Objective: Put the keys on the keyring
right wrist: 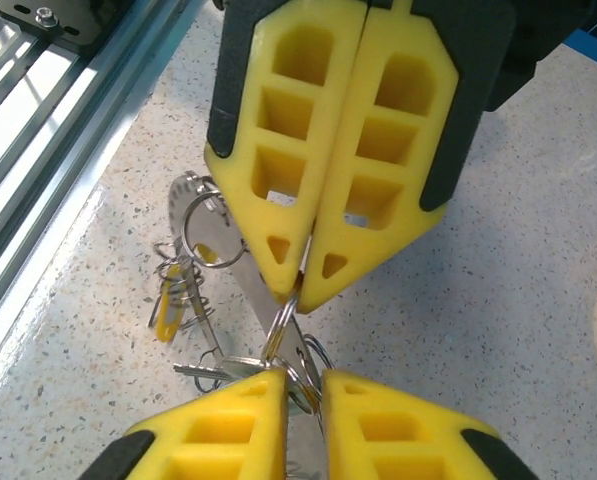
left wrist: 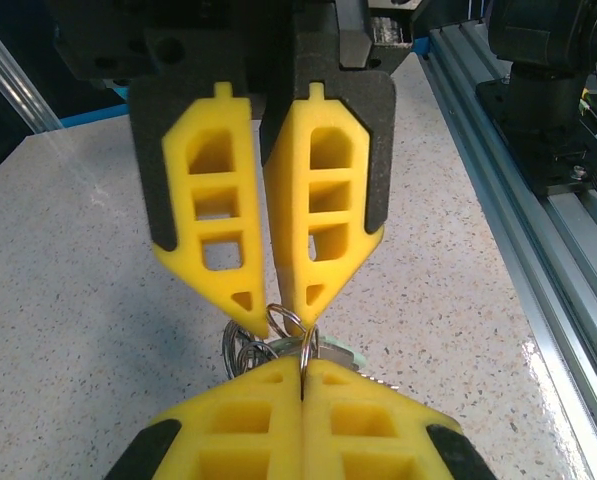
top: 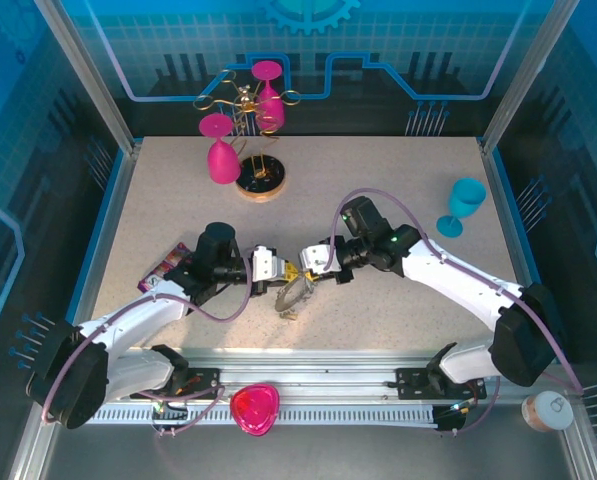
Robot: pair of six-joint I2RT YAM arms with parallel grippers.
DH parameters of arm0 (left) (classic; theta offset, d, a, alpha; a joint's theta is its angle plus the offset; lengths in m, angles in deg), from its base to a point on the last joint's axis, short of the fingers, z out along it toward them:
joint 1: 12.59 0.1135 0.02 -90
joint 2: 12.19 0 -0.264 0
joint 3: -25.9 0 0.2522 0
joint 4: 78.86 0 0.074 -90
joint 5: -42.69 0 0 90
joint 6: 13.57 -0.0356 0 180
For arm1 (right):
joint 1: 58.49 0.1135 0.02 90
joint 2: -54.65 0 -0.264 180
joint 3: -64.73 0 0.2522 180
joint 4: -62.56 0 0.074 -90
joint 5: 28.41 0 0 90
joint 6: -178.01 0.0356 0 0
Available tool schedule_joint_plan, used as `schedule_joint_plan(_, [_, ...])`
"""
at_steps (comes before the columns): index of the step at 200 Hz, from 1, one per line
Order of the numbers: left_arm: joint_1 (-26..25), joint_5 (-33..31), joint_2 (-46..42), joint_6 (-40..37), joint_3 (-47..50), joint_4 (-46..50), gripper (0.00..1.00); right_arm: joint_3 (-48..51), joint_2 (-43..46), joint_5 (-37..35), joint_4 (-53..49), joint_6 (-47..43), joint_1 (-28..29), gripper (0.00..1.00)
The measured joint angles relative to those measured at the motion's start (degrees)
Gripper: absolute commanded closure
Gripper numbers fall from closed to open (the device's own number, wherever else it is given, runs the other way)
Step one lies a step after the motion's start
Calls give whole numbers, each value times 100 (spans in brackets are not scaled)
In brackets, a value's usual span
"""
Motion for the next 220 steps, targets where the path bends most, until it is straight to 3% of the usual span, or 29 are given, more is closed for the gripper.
schedule_joint_plan(41, [0,-24,2,28,0,-24,100,7,4,-111,-66,94,50,99])
schedule_joint_plan(112, [-2,-269,11,678,146,-577,100,850,494,-988,1169,940,350,100])
schedule_joint_plan(169, [-7,-549,11,1213,326,-1005,100,1287,632,-1353,1923,1762,448,79])
schedule_joint_plan(220, [-7,-629,11,1373,382,-1213,100,1486,673,-1250,2308,2310,448,77])
